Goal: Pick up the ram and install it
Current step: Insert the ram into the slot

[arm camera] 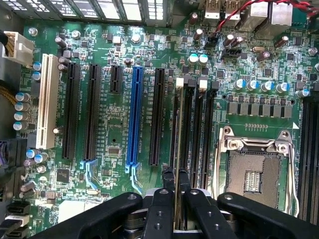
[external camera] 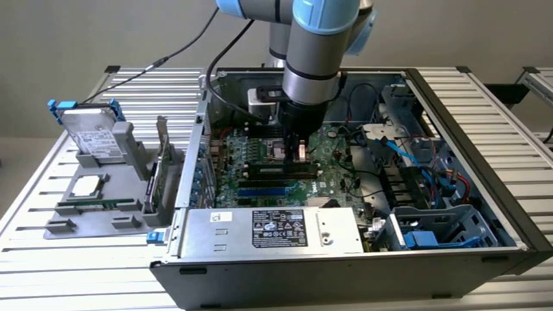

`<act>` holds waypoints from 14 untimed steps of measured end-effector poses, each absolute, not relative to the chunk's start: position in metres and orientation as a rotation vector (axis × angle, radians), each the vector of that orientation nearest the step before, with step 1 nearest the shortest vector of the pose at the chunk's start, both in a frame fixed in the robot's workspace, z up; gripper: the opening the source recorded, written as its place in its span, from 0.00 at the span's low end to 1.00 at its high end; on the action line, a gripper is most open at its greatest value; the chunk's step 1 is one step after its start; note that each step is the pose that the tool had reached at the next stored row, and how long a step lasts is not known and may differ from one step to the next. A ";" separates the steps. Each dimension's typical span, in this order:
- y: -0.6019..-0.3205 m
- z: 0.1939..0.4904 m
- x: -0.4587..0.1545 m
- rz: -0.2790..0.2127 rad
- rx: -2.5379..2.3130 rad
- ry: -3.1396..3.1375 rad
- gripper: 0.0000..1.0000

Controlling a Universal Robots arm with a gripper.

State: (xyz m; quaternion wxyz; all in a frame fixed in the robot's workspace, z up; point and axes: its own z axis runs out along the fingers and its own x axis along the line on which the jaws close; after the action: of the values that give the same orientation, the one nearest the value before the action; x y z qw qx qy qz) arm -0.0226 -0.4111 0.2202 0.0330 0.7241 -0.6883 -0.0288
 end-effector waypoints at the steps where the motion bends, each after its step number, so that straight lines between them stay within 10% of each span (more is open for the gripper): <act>1: -0.411 0.220 -0.023 -0.089 2.227 -2.119 0.14; 14: -0.409 0.219 -0.022 -0.089 2.219 -2.115 0.14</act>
State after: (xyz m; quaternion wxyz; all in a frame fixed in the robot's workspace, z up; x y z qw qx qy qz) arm -0.0220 -0.4085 0.2191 0.0373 0.7232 -0.6891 -0.0290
